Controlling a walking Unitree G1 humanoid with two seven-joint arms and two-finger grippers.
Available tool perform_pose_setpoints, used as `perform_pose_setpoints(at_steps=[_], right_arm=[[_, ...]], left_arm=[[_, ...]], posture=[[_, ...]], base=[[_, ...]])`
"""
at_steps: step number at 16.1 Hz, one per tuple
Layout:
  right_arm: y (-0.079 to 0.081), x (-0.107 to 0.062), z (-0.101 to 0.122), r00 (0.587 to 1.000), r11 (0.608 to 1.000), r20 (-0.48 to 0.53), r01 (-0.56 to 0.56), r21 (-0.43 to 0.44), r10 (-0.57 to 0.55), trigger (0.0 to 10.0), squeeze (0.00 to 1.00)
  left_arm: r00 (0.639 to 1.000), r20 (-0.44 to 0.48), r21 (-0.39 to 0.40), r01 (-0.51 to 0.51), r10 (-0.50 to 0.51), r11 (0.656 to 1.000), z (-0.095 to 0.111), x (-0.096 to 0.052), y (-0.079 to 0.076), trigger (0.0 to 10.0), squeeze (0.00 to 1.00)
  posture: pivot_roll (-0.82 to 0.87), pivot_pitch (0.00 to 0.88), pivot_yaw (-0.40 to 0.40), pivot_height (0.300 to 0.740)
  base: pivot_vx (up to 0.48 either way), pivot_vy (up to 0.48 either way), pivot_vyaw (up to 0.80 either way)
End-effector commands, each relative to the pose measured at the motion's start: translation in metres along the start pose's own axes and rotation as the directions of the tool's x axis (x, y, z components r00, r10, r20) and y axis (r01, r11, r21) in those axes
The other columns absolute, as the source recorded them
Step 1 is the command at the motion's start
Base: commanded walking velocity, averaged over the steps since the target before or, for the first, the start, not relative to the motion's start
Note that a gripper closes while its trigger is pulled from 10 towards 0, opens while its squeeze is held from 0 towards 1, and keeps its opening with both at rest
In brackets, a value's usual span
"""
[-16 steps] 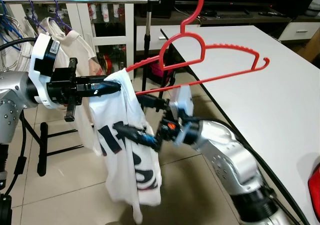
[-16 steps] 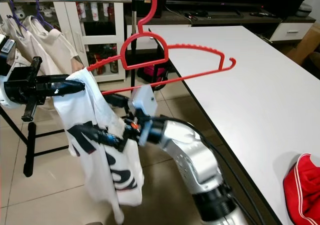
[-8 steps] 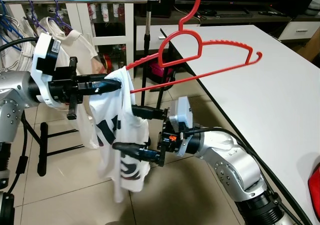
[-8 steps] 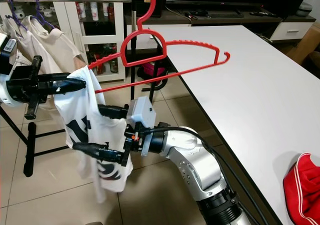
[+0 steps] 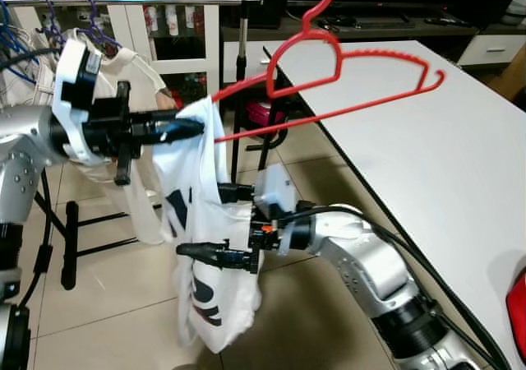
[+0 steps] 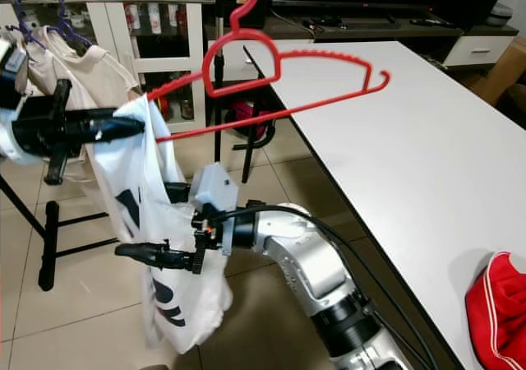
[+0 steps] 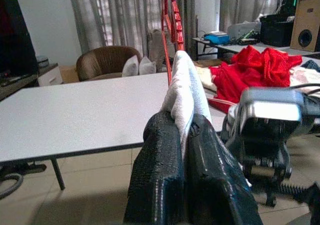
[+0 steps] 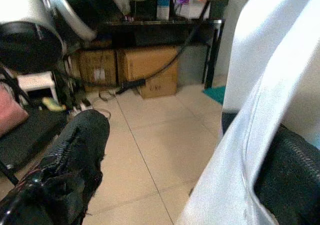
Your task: Hang hanger
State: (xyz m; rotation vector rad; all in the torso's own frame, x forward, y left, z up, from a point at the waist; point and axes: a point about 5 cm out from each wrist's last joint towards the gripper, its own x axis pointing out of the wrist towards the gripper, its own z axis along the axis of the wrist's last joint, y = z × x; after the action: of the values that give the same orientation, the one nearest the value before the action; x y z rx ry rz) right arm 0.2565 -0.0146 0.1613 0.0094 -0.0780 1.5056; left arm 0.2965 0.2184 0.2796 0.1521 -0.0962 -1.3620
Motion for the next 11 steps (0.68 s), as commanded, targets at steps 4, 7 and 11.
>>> perform_pose_setpoints(at_steps=[4,7,11], right_arm=[[-0.001,-0.005,-0.018,0.985,0.993,-0.134,-0.114,-0.024,0.109,9.9,0.0],[0.0,-0.015,-0.035,0.96,0.984,-0.216,-0.178,0.012,0.176,4.3,0.0],[-0.001,-0.035,-0.063,0.927,0.979,-0.317,-0.178,0.095,0.2,0.0,0.0]], left_arm=[[1.0,0.0,0.048,-0.014,0.014,0.999,0.012,0.002,0.007,0.0,0.0],[0.999,-0.002,0.069,-0.041,0.041,0.997,0.017,-0.003,0.013,0.0,0.0],[0.998,-0.005,0.083,-0.065,0.066,0.994,0.021,-0.008,0.018,0.0,0.0]], posture=[[0.06,0.035,-0.075,0.74],[0.06,0.036,-0.073,0.74],[0.06,0.039,-0.067,0.74]], base=[[0.0,0.0,0.0],[0.0,0.0,0.0],[0.0,0.0,0.0]])
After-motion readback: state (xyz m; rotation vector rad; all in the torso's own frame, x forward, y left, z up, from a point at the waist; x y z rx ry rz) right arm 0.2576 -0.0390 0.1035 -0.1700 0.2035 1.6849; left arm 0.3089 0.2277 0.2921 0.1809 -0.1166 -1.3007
